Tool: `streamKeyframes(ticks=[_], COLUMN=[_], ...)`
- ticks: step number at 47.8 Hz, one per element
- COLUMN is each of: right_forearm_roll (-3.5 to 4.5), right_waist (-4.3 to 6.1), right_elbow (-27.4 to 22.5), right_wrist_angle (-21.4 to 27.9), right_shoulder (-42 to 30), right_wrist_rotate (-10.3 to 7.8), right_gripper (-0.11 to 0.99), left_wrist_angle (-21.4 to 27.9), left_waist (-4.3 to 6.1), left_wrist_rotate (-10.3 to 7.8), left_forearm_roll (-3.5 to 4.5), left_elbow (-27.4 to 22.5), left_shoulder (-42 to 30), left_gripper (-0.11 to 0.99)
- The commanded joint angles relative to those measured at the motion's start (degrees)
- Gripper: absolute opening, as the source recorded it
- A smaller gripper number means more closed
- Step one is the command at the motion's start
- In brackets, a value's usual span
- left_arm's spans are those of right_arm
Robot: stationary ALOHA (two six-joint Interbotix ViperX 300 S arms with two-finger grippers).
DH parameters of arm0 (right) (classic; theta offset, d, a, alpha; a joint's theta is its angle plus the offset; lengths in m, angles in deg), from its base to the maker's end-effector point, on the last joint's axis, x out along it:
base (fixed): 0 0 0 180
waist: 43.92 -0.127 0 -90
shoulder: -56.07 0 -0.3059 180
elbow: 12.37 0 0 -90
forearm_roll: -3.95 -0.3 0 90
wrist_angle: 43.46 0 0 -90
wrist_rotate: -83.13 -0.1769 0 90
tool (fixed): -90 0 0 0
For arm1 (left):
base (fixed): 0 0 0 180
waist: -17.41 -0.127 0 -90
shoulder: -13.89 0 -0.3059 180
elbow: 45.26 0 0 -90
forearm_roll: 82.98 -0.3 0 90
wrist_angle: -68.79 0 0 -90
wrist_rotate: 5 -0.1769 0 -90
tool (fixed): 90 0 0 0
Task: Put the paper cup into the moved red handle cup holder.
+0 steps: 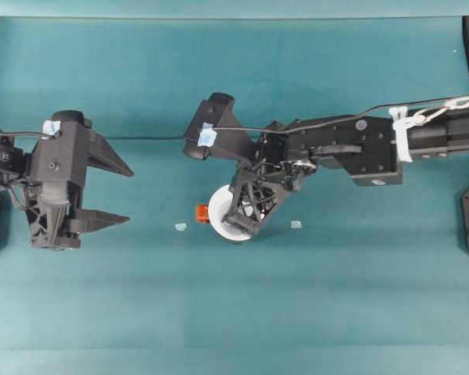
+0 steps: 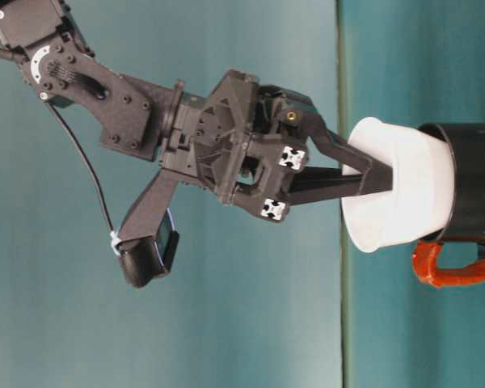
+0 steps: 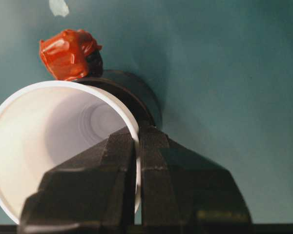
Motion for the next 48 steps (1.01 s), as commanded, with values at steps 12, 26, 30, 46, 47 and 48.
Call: streamKeyframes(ticks=[12, 26, 30, 46, 47, 48], right_forearm_roll=[0.09, 0.0, 0.09, -0.09, -0.09, -0.18], right_waist=[-0.26, -0.26, -0.26, -0.35, -0.26, -0.35], right_elbow=[-0.26, -0.26, -0.26, -0.7, -0.79, -0.79], right_wrist_angle=[-0.26, -0.26, -0.26, 0.09, 0.18, 0.35], right_shoulder=[0.62, 0.62, 0.62, 0.62, 0.62, 0.62], right_wrist_rotate=[-0.18, -0.09, -0.18, -0.09, -0.09, -0.09], right_gripper=[-0.1, -0.1, -0.1, -0.1, -0.1, -0.1], left_wrist_angle=[-4.92, -4.66, -4.66, -4.66, -4.57, -4.57], left_waist=[0.09, 0.09, 0.09, 0.09, 0.09, 0.09], left_wrist_rotate=[0.09, 0.09, 0.09, 0.09, 0.09, 0.09], left_forearm_roll=[-0.09, -0.18, -0.09, -0.09, -0.09, -0.18], left_elbow=[-0.35, -0.18, -0.18, -0.18, -0.09, -0.18], left_shoulder=[0.53, 0.26, 0.26, 0.35, 0.35, 0.35], left_gripper=[0.86, 0.86, 0.86, 0.86, 0.86, 0.86])
